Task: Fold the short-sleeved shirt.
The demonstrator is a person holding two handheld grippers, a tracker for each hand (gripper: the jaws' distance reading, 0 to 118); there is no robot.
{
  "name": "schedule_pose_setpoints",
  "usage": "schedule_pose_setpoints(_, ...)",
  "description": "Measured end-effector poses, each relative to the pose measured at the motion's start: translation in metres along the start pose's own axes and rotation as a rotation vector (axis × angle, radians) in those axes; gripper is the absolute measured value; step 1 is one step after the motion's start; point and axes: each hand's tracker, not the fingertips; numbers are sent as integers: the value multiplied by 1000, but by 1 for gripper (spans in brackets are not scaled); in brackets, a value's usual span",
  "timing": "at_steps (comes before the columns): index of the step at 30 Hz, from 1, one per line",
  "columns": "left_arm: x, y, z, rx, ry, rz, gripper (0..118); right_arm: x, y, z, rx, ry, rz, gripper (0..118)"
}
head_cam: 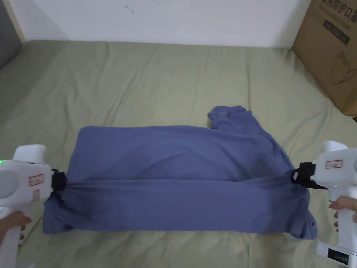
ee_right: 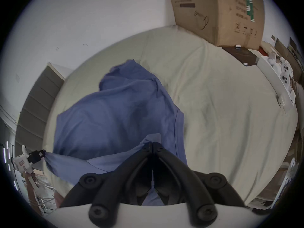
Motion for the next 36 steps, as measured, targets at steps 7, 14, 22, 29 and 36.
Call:
schedule_pose_setpoints(7,-4,-10,-17,-33,25,4,93,-13,-8,-20,-20,-68,51,81)
schedule_pose_setpoints(14,-17,-50,62,66,-48,93,0,-20,-56,57,91,-19,202,11)
schedule_pose_setpoints(22,-8,-105,78,41,-35,93,0,-17,-126,65,38,49,156,0)
schedule_pose_setpoints(29,-22,-76,21,-35,-43,180,95,-4,-135,62,11,60,87,0)
schedule_pose_setpoints(36,-18,-89,-16,-97,-50,203,4,3,-140,61,-10,-4,78,25)
